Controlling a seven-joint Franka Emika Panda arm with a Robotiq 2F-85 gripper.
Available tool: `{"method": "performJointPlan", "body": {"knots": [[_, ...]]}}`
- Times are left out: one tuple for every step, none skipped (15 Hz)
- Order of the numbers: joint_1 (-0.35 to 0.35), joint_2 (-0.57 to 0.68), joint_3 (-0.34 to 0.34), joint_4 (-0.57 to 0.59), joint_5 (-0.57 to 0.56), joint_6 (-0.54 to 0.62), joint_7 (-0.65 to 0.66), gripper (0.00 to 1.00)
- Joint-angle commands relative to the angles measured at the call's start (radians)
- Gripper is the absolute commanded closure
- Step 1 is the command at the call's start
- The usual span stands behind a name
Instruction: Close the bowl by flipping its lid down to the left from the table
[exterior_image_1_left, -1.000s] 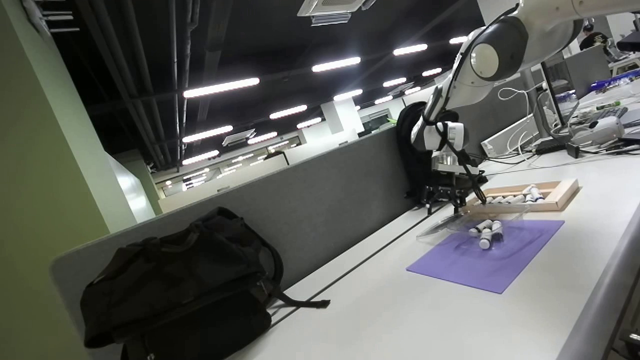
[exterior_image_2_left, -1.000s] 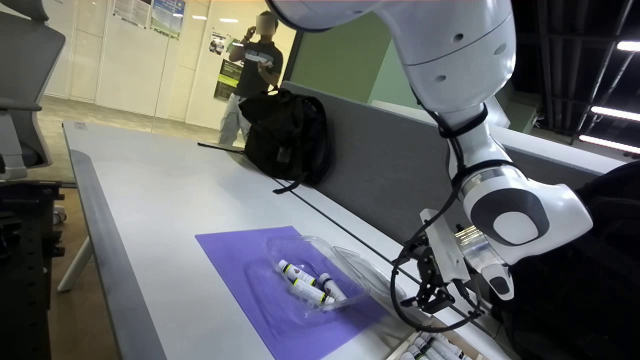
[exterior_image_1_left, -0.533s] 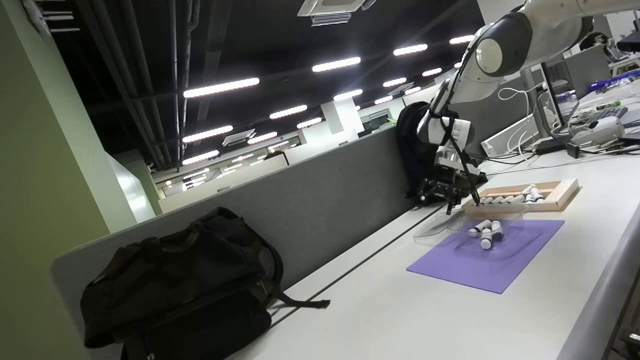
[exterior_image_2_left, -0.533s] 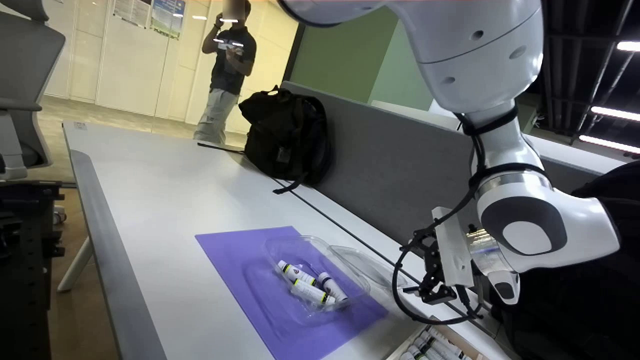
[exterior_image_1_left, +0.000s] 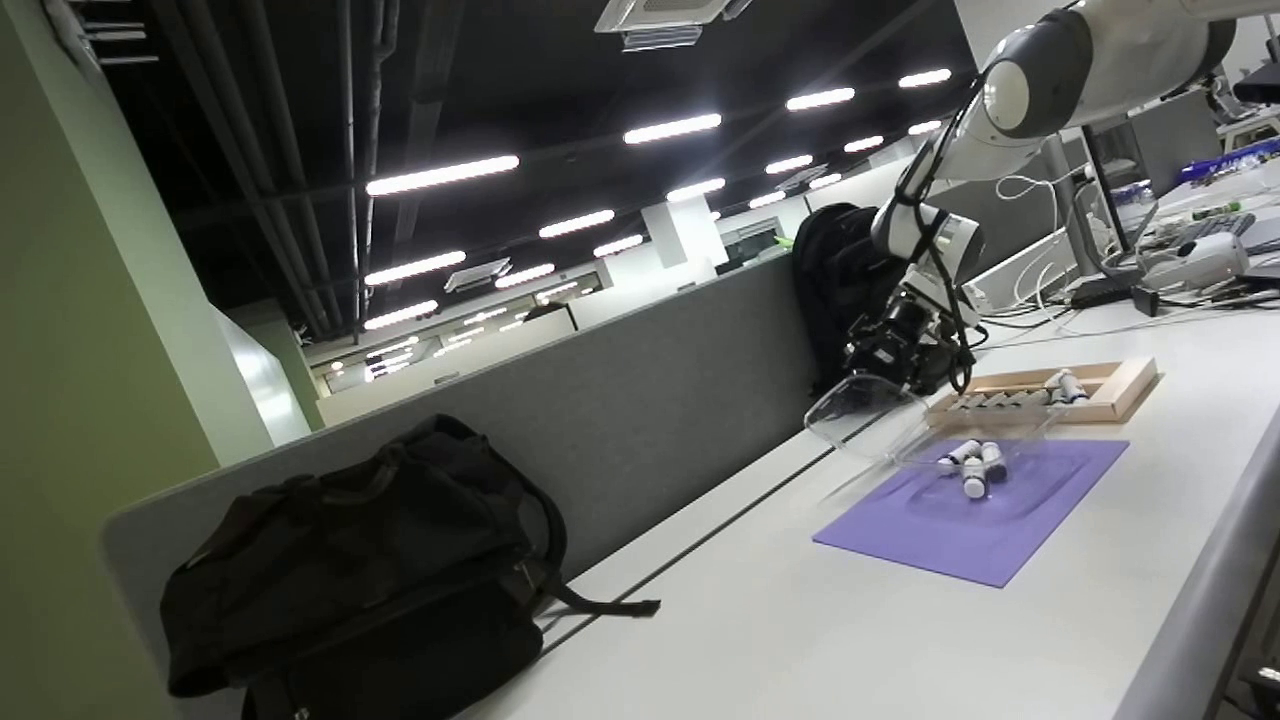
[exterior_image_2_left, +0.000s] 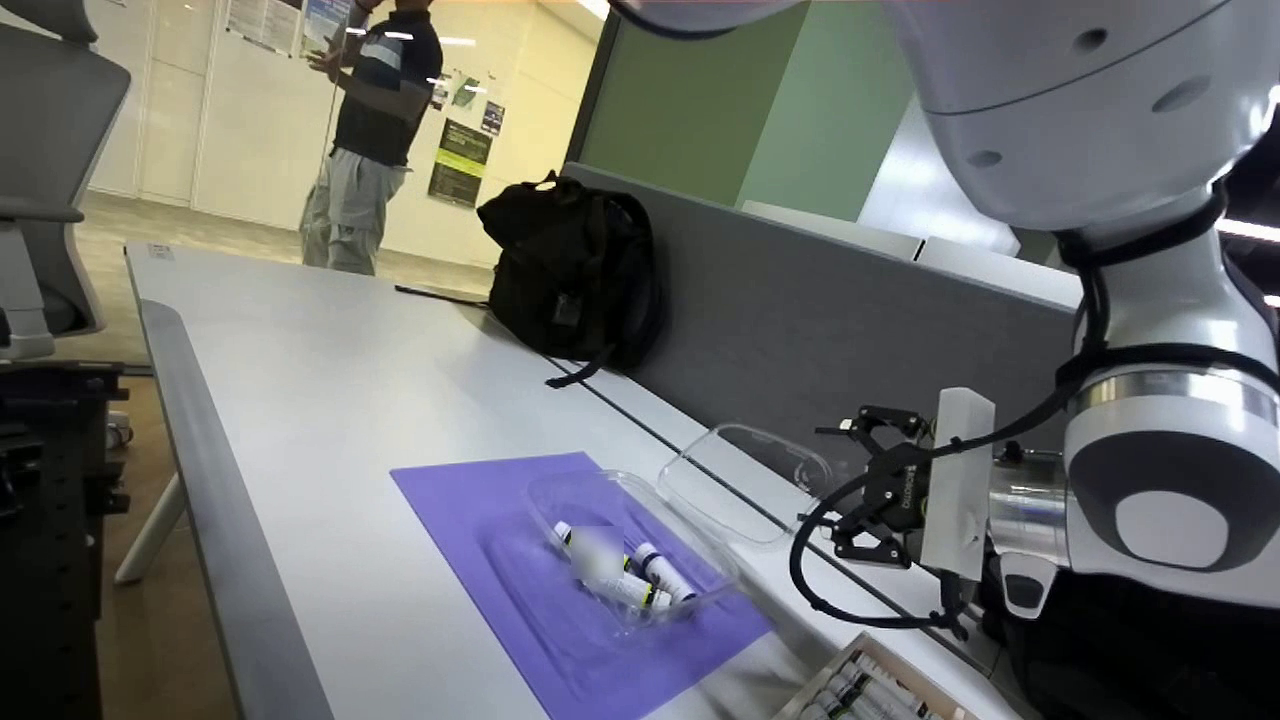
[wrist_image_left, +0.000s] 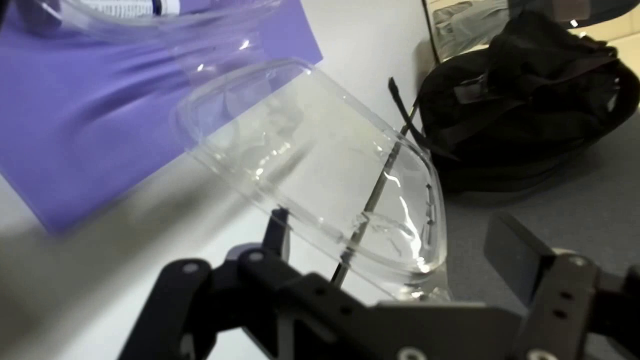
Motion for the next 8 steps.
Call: {"method": "performJointPlan", "body": {"knots": [[-0.025, 0.059, 0.014, 0.102, 0.039, -0.12, 0.056, 0.0], [-0.028, 0.068, 0.014, 0.114, 0.048, -0.147, 0.064, 0.0], [-0.029, 0.075, 0.013, 0.124, 0.058, -0.169, 0.068, 0.0], [-0.03, 0.084, 0.014, 0.136, 0.064, -0.199, 0.076, 0.0], [-0.03, 0.091, 0.014, 0.146, 0.074, -0.225, 0.088, 0.0], [-0.028, 0.097, 0.012, 0.153, 0.078, -0.253, 0.105, 0.0], [-0.027, 0.104, 0.012, 0.162, 0.086, -0.28, 0.115, 0.0], [-0.025, 0.109, 0.011, 0.168, 0.09, -0.306, 0.131, 0.0]]}}
